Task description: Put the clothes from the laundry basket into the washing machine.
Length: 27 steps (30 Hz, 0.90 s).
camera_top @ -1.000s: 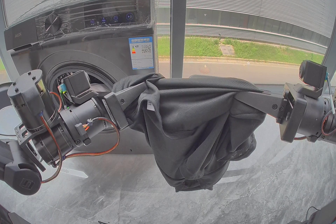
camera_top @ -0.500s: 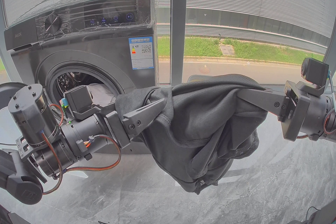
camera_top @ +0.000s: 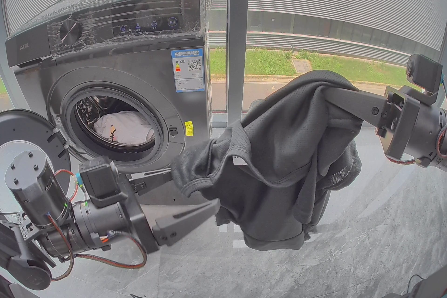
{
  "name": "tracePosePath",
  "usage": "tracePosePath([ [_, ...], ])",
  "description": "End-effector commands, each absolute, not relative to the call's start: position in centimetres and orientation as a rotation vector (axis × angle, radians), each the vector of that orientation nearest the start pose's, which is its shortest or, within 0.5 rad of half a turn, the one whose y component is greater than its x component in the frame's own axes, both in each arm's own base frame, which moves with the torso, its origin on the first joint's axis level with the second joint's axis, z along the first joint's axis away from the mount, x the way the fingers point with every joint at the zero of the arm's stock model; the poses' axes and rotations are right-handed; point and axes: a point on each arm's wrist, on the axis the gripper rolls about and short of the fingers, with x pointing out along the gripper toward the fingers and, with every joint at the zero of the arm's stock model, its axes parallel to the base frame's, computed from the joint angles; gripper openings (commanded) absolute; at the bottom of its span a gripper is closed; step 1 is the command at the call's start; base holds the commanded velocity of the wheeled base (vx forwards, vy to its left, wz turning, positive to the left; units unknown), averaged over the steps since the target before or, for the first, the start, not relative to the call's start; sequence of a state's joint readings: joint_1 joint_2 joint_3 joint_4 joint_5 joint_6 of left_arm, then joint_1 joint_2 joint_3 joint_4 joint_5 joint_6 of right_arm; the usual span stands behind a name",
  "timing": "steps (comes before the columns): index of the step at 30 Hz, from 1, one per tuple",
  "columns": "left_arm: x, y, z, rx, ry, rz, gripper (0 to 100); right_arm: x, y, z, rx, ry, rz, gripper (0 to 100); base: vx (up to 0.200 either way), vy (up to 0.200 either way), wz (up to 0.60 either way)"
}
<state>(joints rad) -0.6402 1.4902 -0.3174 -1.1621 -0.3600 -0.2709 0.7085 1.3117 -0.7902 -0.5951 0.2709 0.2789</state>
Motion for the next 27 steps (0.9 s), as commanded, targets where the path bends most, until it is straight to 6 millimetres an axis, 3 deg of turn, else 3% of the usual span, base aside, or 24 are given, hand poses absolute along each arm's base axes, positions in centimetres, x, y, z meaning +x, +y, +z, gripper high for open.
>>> tracePosePath([
  [1, 15.7, -12.4, 15.4, -0.168, 0.161, -1.052, 100, 16.0, 14.3, 28.0, 0.276, 0.049, 0.978, 0, 0.0, 0.0, 0.0],
  [12, 16.2, -11.7, 15.3, -0.116, 0.132, -1.031, 100, 15.9, 14.3, 28.4, 0.297, 0.044, 0.983, 0, 0.0, 0.0, 0.0],
  [21, 16.0, -11.9, 15.1, -0.015, 0.087, -1.197, 100, 16.1, 14.3, 28.9, 0.316, 0.031, 0.983, 0, 0.0, 0.0, 0.0],
  [27, 16.5, -11.4, 15.0, 0.033, 0.054, -1.197, 100, 16.0, 14.4, 29.2, 0.337, 0.028, 0.987, 0, 0.0, 0.0, 0.0],
])
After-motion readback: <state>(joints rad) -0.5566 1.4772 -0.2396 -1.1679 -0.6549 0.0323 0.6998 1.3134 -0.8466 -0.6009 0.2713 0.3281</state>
